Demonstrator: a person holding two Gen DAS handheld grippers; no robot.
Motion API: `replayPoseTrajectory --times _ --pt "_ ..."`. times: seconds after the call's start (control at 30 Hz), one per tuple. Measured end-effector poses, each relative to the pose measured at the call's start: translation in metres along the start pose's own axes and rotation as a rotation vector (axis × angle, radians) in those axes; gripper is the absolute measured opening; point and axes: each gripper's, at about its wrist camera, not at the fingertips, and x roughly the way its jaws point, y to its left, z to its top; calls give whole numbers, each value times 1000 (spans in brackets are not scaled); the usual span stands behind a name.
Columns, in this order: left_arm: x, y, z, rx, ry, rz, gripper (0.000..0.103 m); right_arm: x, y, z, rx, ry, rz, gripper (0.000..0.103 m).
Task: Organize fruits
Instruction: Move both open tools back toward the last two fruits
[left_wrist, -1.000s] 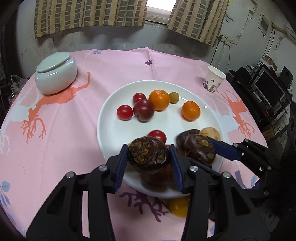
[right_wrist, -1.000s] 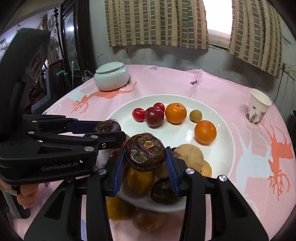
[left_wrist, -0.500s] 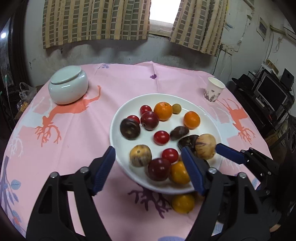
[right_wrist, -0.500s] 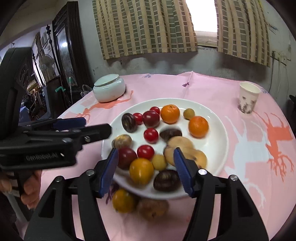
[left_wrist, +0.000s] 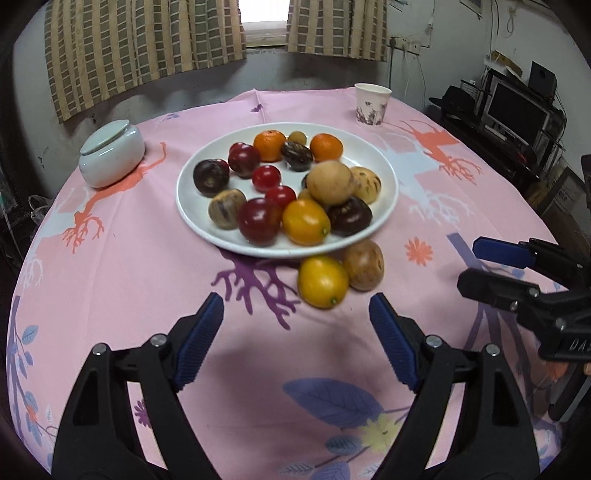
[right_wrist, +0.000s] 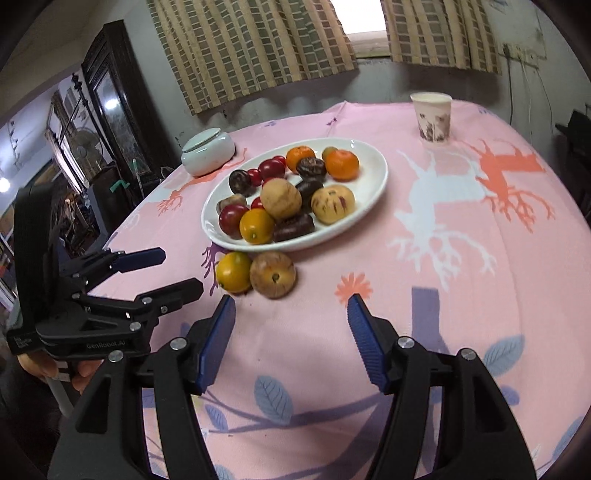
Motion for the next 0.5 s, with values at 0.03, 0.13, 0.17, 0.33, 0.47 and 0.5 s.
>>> replayPoseTrajectory --times 0.03,0.13,0.17,0.33,0.47,0.5 --pt "1 -2 -3 7 5 0 83 -1 -2 -1 10 0 7 64" --pt "3 -10 -9 38 14 10 83 -2 -2 -3 -10 -12 11 64" --pt "3 -12 -11 49 10 13 83 -3 -2 -4 -20 -11 15 64" --pt "17 -16 -9 39 13 10 81 -5 -5 -4 -4 7 85 64" --pt "32 -16 -9 40 44 5 70 -11 -9 -1 14 -4 95 64" --pt "35 -15 -8 33 51 -1 63 -11 -10 -1 18 -5 95 64"
